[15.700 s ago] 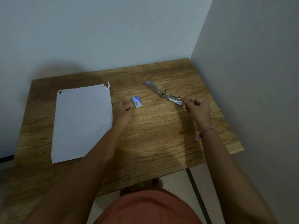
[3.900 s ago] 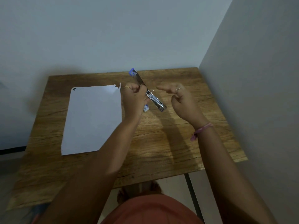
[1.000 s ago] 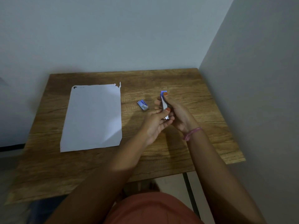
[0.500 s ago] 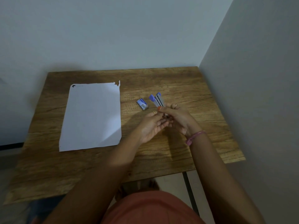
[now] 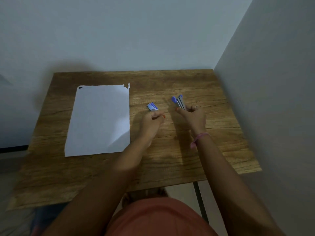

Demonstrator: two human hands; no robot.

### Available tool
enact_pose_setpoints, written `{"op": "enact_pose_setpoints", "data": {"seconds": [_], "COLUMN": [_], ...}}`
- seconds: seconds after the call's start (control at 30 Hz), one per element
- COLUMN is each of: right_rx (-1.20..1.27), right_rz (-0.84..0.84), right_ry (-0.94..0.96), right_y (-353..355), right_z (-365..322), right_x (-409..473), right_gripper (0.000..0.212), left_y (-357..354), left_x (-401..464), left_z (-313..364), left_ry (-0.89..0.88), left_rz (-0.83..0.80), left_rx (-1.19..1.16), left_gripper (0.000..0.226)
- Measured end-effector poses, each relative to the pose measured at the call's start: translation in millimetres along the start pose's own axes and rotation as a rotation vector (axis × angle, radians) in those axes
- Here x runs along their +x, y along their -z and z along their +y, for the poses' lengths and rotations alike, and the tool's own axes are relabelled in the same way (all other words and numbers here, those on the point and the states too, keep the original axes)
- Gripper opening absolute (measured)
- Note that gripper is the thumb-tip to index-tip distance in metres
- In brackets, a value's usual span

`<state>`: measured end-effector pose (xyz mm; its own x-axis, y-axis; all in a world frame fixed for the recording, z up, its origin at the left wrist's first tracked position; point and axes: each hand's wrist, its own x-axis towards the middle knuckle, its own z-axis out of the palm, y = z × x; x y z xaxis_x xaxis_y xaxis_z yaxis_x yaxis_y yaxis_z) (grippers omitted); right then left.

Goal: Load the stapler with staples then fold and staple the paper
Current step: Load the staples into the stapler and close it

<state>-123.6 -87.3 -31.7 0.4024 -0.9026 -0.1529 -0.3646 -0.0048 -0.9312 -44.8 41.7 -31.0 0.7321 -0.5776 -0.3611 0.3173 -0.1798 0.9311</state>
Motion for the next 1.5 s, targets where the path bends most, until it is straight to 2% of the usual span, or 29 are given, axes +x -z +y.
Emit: {"op": "enact_pose_setpoints", "data": {"seconds": [0.1,0.3,0.6,0.9,1.0,1.13,1.27,1.5], "right_rx": [-0.115,-0.247,-0.339,-0.381,-0.430,-0.324,-0.248,-0.162], "right_rz": [0.011,0.018,0.062,0.103,0.196,0.237,0.198,0.073], "right_ry": [0.007,0.013,-0.031,-0.024,0.023,0.130,0.205,0.282], "right_y": [-5.9,-18.8,-27.6,-30.9,-38.9,-53.9,-69.1,-99.6], "right_z": [2.4,6.6,11.1,8.9,5.3,-5.7,-19.3,-30.0], "right_x": [10.3,25.0,28.6,23.8,14.4,0.3,-10.7,-30.4], "right_gripper": [0.017,0.026,0.035,0.057,0.053,0.041,0.032,0.028], "left_y": [13.5,35.9,48.6,62.8,69.2,78.1,88.4,117.3], "left_x": [4.7,14.0,19.5,20.0,19.4,18.7,17.2,13.0], "left_z": [0.8,3.4,2.3,5.0,5.4,6.6,9.0,11.4], "left_ry": [-0.016,-0.030,-0.023,-0.033,-0.042,-0.043,-0.059,-0.088], "left_rz": [0.087,0.162,0.162,0.149,0.146,0.166,0.194,0.296], "left_rx": [-0.052,-0.056,-0.078,-0.110,-0.116,-0.102,-0.072,-0.069], "left_gripper": [0.018,0.020,0.021,0.017,0.019,0.018,0.018,0.011]}}
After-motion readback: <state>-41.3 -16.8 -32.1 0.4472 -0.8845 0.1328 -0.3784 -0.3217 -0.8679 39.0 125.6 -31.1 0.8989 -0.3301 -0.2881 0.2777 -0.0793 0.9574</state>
